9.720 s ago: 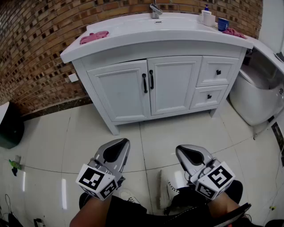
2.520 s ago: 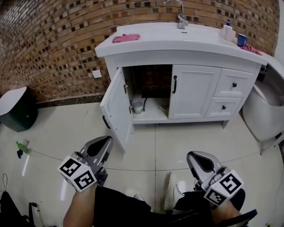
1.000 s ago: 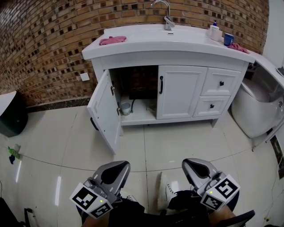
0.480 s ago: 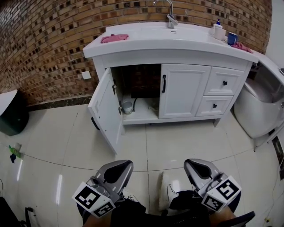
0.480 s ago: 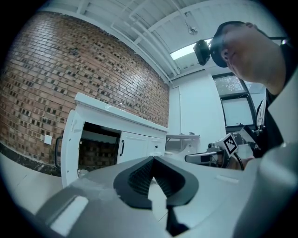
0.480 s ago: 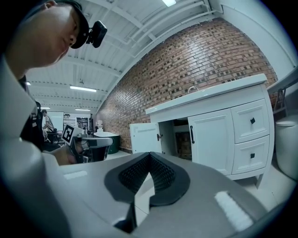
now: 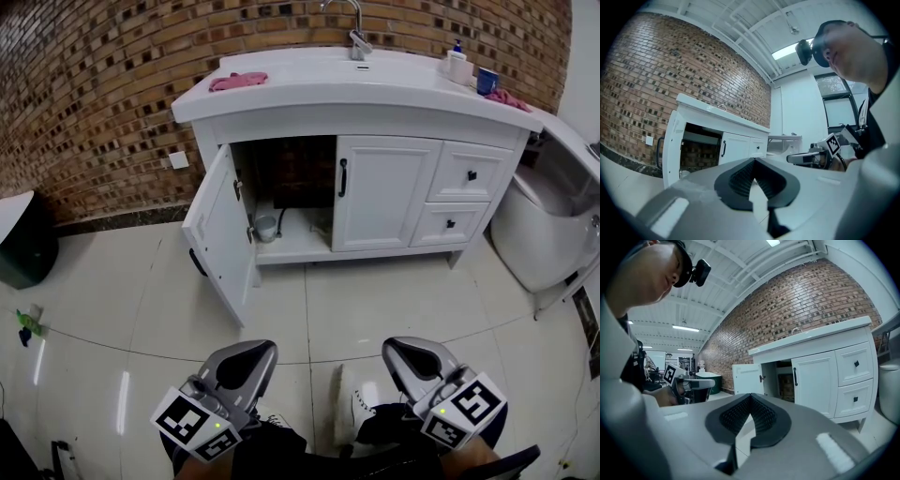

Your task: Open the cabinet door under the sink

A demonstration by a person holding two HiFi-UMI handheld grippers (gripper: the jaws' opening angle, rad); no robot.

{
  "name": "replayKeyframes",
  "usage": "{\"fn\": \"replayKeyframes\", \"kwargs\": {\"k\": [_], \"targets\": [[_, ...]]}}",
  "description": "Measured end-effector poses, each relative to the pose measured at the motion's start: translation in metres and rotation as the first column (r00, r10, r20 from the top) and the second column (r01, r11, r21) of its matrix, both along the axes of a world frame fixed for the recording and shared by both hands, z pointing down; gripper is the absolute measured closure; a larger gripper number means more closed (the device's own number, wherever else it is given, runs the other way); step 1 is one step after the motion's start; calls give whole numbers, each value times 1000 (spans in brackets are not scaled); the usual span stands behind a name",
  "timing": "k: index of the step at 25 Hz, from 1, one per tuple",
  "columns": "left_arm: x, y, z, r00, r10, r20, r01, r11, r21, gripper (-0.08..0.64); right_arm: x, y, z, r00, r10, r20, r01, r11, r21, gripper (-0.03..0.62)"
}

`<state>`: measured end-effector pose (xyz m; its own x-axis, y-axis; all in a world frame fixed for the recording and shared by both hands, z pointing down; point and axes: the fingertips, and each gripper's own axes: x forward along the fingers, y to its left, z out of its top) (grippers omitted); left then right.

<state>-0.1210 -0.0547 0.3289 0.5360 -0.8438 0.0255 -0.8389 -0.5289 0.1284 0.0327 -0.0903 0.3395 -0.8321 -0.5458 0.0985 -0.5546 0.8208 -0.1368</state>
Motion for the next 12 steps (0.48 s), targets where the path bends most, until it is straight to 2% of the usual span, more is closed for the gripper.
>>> {"fn": "replayKeyframes", "kwargs": {"k": [6, 12], "targets": [[0, 0, -4, 1000, -5, -5, 5, 1000, 9, 557, 2, -4, -1, 1000, 12, 8, -12, 1000, 9, 585], [-6, 2, -1, 999, -27, 47, 27, 1000, 16, 557, 0, -3, 0, 1000, 15, 2, -15, 1000, 14, 586]]}}
